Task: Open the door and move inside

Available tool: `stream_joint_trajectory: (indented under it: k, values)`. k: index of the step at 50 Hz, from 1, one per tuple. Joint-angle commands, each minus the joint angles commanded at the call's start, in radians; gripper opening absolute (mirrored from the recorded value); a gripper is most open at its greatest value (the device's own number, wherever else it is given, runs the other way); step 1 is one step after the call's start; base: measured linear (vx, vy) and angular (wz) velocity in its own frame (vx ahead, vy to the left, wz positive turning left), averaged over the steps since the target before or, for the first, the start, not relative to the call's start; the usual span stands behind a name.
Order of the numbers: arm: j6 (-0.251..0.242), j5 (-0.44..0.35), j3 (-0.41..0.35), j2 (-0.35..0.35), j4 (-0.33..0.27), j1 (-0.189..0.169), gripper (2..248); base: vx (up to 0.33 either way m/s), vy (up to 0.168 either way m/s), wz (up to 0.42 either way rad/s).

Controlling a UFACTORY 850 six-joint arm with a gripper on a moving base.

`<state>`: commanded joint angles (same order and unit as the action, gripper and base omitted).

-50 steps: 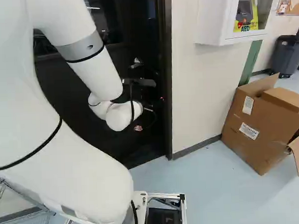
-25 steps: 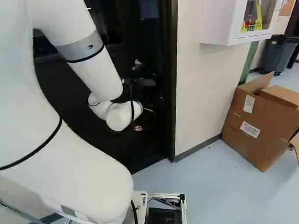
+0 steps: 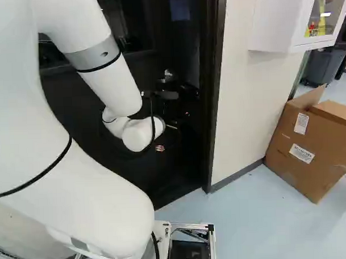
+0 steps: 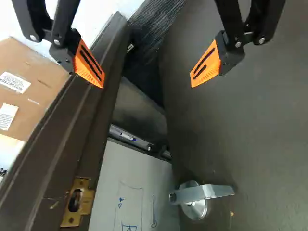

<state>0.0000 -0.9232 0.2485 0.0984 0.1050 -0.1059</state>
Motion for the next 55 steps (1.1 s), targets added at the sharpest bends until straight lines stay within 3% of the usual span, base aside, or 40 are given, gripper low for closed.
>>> stream_joint_trajectory:
  k: [22,55]
  values:
    - [0.000,0.000,0.000,0.000,0.000,0.000,247,0.111,0.079,-0.015]
    - [0.000,0.000,0.014,-0.015,0.000,0.011,247,0.002,0.002,0.001]
